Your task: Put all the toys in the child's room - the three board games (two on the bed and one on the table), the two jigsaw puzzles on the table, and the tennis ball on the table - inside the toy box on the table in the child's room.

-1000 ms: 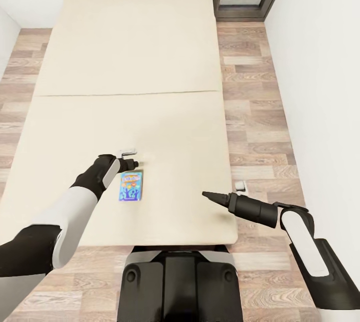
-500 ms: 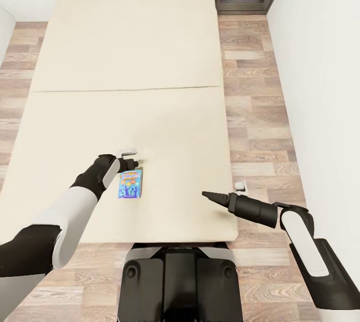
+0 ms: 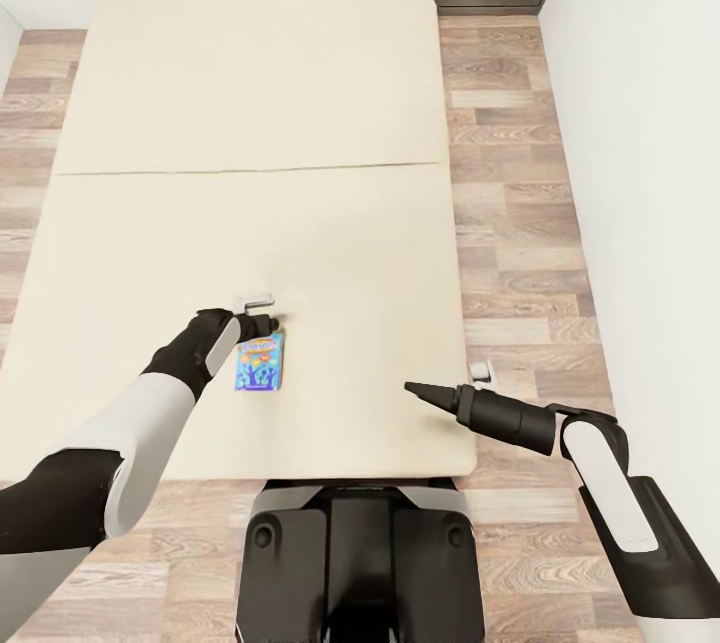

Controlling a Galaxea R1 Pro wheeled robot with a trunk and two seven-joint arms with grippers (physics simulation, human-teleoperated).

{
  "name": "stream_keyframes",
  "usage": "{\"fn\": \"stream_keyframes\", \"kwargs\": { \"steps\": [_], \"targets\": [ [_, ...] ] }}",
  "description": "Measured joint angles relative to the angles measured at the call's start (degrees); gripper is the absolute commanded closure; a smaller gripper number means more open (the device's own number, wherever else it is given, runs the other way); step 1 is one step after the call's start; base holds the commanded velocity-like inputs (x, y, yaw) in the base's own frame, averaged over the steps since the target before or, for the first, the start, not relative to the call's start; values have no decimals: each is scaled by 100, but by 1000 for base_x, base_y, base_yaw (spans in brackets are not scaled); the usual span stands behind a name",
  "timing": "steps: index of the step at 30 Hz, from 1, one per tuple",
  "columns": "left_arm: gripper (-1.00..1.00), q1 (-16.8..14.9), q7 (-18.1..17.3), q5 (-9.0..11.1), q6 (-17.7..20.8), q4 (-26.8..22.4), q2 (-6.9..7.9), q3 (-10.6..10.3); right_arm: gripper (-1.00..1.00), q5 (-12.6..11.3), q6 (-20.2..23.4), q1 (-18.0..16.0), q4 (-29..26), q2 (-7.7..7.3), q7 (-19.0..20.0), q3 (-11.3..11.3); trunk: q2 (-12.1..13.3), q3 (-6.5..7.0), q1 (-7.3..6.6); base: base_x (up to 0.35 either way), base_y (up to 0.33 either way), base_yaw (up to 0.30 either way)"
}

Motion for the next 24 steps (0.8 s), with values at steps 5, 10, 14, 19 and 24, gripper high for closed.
{"fn": "stream_keyframes", "kwargs": {
  "steps": [5,10,14,19,24],
  "targets": [
    [-100,0,-30,-16,-8,-2,0,-4,-100,0,-10,0,0,-1,-7,-5,-1,-28,-1,0,0,0],
    [-100,-2,-33,-44,-5,-4,-1,-9,-100,1,-19,0,0,0,-8,-8,-3,-34,-2,0,0,0],
    [-100,-2,-42,-54,-14,-6,-1,-11,-100,1,-15,0,4,-1,-8,-8,-3,-34,-1,-28,0,0],
    [-100,-2,-54,-42,-25,-7,-1,-12,-100,0,-15,0,8,-2,-8,-8,-2,-34,1,-185,0,0],
    [-100,-2,-53,-34,-26,-5,-9,-11,-100,0,-13,0,9,-3,-8,-8,-2,-35,0,-84,0,0]
  ]
}}
